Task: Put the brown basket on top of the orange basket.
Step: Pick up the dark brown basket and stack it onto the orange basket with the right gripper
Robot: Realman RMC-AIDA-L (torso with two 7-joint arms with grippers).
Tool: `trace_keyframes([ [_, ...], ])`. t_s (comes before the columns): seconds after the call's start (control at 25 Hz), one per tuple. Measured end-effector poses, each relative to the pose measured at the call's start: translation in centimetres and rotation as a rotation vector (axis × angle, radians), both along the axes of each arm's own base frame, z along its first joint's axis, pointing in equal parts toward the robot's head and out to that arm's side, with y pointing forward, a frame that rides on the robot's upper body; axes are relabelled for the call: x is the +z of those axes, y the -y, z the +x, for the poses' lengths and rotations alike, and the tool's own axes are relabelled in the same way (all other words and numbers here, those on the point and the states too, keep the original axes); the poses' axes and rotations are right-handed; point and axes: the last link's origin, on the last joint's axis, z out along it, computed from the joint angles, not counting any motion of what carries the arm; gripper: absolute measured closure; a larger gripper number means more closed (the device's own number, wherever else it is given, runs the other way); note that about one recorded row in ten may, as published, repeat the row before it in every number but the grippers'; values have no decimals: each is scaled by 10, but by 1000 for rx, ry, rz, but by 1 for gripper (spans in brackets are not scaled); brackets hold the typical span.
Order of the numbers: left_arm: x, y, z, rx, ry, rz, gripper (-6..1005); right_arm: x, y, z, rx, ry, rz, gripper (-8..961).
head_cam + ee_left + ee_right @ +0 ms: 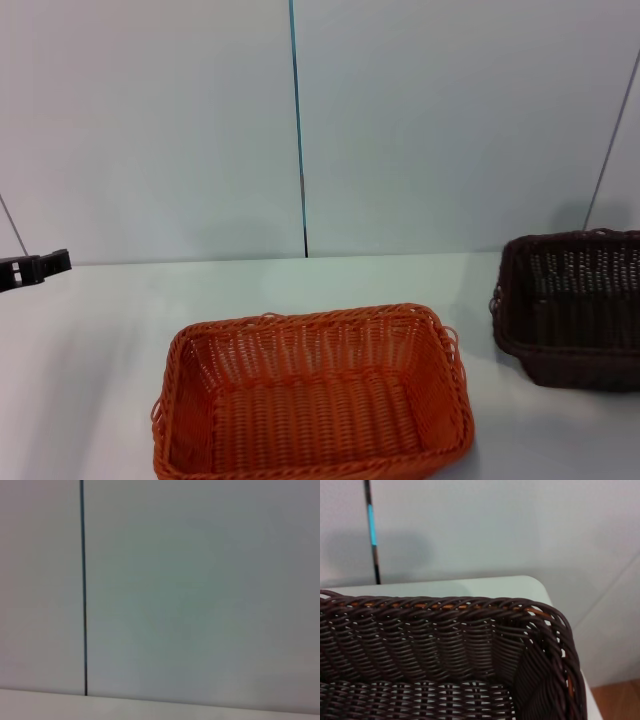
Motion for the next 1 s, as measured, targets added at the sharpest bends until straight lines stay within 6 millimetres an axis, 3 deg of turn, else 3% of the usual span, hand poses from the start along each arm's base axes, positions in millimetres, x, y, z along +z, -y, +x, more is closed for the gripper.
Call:
trace_keyframes([
  [0.24, -2, 2, -4, 12, -2, -6, 90, 23, 6, -14, -59, -35, -22, 754],
  [0.6, -1, 6, -15, 31, -14, 18, 91, 53, 13, -53, -29, -76, -47, 789],
  [1.0, 0, 13, -25, 57, -14, 26, 90, 80, 21, -76, -23, -58, -33, 792],
])
